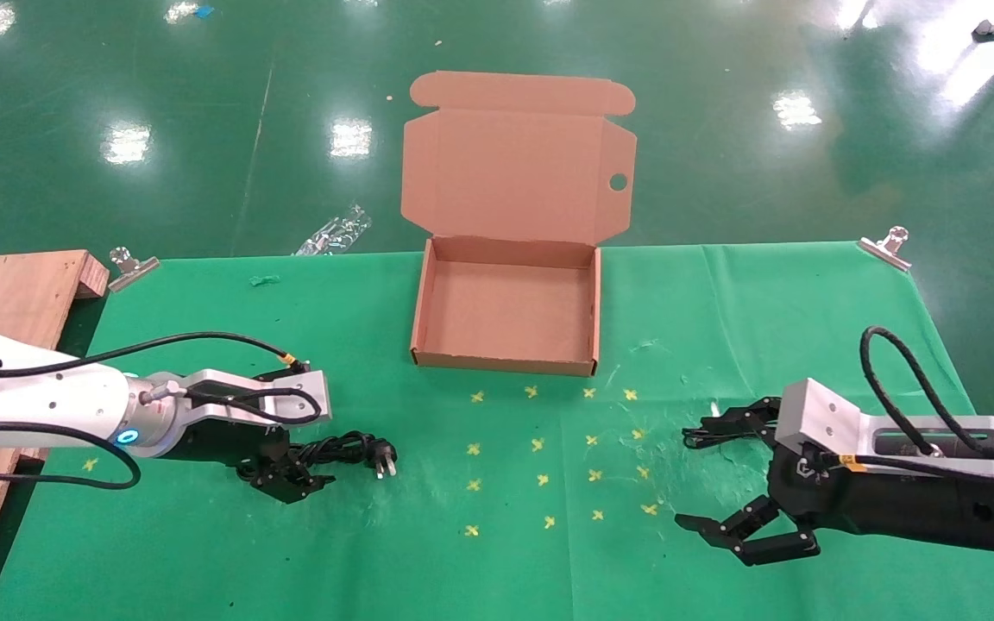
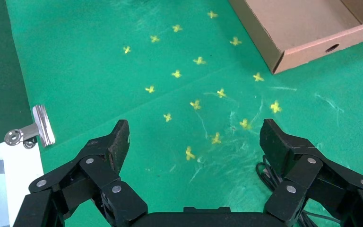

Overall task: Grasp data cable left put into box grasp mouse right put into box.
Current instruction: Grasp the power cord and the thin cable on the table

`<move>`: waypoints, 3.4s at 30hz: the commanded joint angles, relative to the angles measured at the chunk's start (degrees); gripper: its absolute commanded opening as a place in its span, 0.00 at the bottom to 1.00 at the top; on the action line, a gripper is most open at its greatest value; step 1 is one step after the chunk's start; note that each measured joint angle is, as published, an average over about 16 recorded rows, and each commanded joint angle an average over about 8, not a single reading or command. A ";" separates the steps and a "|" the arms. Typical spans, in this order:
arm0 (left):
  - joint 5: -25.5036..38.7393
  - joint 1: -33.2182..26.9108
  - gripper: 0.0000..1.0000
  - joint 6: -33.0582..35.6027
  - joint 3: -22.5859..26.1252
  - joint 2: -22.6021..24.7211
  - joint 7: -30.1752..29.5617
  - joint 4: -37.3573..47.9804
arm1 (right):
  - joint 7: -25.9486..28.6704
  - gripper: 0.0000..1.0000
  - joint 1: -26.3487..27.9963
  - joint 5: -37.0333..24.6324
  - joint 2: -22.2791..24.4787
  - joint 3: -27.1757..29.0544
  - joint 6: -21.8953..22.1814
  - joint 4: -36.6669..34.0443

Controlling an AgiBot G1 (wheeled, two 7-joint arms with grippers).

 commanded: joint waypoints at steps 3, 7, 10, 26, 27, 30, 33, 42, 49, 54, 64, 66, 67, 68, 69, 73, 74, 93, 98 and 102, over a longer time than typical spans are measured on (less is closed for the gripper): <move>0.77 -0.28 1.00 -0.06 0.30 0.22 -0.27 0.44 | 0.24 1.00 -0.02 -0.47 0.34 -0.06 0.21 0.08; 1.30 -0.45 1.00 -0.09 0.49 0.39 -0.79 0.56 | 2.11 1.00 1.05 -3.97 1.31 -0.97 0.91 0.04; 1.35 -0.46 1.00 -0.08 0.50 0.41 -0.85 0.53 | 4.38 1.00 2.89 -8.04 1.66 -2.34 0.88 -0.94; 1.37 -0.44 1.00 -0.08 0.51 0.39 -0.92 0.45 | -2.45 1.00 18.51 -27.49 -11.48 -10.79 1.18 -18.94; 1.37 -0.44 1.00 -0.08 0.51 0.39 -0.93 0.45 | -3.50 1.00 18.84 -27.41 -12.21 -10.83 1.41 -20.63; 1.37 -0.44 1.00 -0.08 0.51 0.39 -0.93 0.44 | -6.70 1.00 19.59 -26.50 -13.85 -10.54 1.99 -24.99; 1.37 -0.44 1.00 -0.08 0.51 0.38 -0.93 0.44 | -9.96 1.00 20.25 -25.37 -14.75 -9.97 2.59 -28.51; 1.37 -0.44 1.00 -0.08 0.51 0.38 -0.93 0.44 | -17.28 1.00 22.73 -25.07 -17.40 -9.64 5.09 -39.13; 1.38 -0.43 1.00 -0.08 0.51 0.38 -0.94 0.45 | -20.61 1.00 24.33 -25.65 -19.09 -9.82 7.21 -45.51; 1.38 -0.42 0.75 -0.09 0.50 0.37 -0.94 0.46 | -21.50 0.84 24.96 -26.51 -19.71 -10.23 8.29 -47.66; 1.36 -0.42 0.00 -0.09 0.50 0.37 -0.93 0.45 | -21.26 0.00 24.89 -26.34 -19.56 -10.16 8.13 -47.09; 1.36 -0.42 0.00 -0.09 0.50 0.37 -0.93 0.45 | -21.21 0.00 24.82 -26.26 -19.51 -10.12 8.04 -46.94; 1.35 -0.42 0.00 -0.09 0.50 0.37 -0.93 0.45 | -21.19 0.00 24.79 -26.22 -19.49 -10.10 8.01 -46.87; 1.35 -0.42 0.00 -0.09 0.50 0.37 -0.93 0.45 | -21.17 0.00 24.77 -26.19 -19.46 -10.07 7.98 -46.81; 1.35 -0.42 0.00 -0.09 0.50 0.37 -0.93 0.45 | -21.15 0.00 24.74 -26.15 -19.44 -10.06 7.95 -46.75; 1.35 -0.42 0.00 -0.09 0.50 0.37 -0.93 0.45 | -21.09 0.00 24.66 -26.05 -19.37 -10.00 7.86 -46.57; 1.35 -0.42 0.00 -0.09 0.50 0.37 -0.93 0.45 | -21.08 0.00 24.64 -26.03 -19.36 -9.99 7.84 -46.54; 1.18 -0.42 0.00 -0.06 0.50 0.37 -0.93 0.43 | -20.97 0.00 24.50 -25.84 -19.24 -9.89 7.66 -46.17; 1.18 -0.42 0.00 -0.06 0.49 0.37 -0.93 0.43 | -20.95 0.00 24.48 -25.81 -19.23 -9.87 7.63 -46.15; 1.19 -0.42 0.00 -0.06 0.50 0.37 -0.93 0.43 | -20.94 0.00 24.46 -25.79 -19.21 -9.86 7.62 -46.13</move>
